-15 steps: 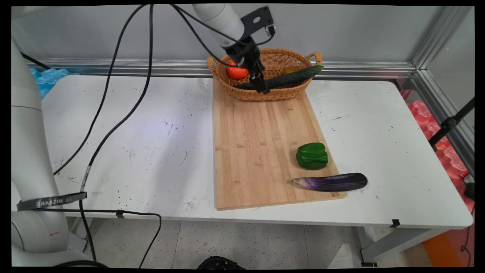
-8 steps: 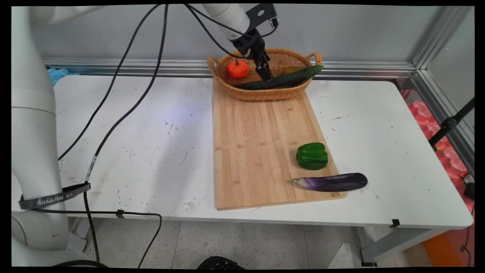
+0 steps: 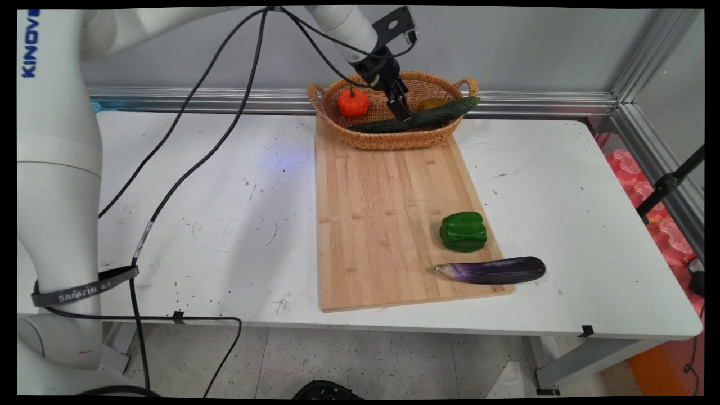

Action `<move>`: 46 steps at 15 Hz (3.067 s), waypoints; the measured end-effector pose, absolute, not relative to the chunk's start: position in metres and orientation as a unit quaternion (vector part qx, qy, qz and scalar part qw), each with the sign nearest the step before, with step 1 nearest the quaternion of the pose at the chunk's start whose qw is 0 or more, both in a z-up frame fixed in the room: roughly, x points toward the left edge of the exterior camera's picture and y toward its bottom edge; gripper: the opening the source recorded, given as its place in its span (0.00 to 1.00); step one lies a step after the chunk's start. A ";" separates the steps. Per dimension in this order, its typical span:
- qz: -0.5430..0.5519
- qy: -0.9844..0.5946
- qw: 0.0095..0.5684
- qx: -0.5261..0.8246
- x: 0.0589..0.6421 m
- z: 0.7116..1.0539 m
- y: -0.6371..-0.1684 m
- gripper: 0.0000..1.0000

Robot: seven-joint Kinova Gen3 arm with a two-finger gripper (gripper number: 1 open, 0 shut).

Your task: Pick up the cucumber from the vegetable basket, then place the picked object on the cutting board

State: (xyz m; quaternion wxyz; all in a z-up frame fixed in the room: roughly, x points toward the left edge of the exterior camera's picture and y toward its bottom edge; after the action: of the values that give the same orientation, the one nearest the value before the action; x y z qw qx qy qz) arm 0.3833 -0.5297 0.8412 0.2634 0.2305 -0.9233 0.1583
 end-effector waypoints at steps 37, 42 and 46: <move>0.148 -0.922 0.306 0.182 0.342 0.877 -0.555 0.00; 0.137 -0.926 0.300 0.183 0.302 0.909 -0.526 0.00; 0.119 -0.932 0.285 0.192 0.277 0.921 -0.499 0.00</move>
State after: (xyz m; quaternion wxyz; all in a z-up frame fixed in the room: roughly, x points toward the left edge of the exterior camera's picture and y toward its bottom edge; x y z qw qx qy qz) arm 0.2774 -0.4988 0.9213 0.2848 0.1919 -0.9316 0.1194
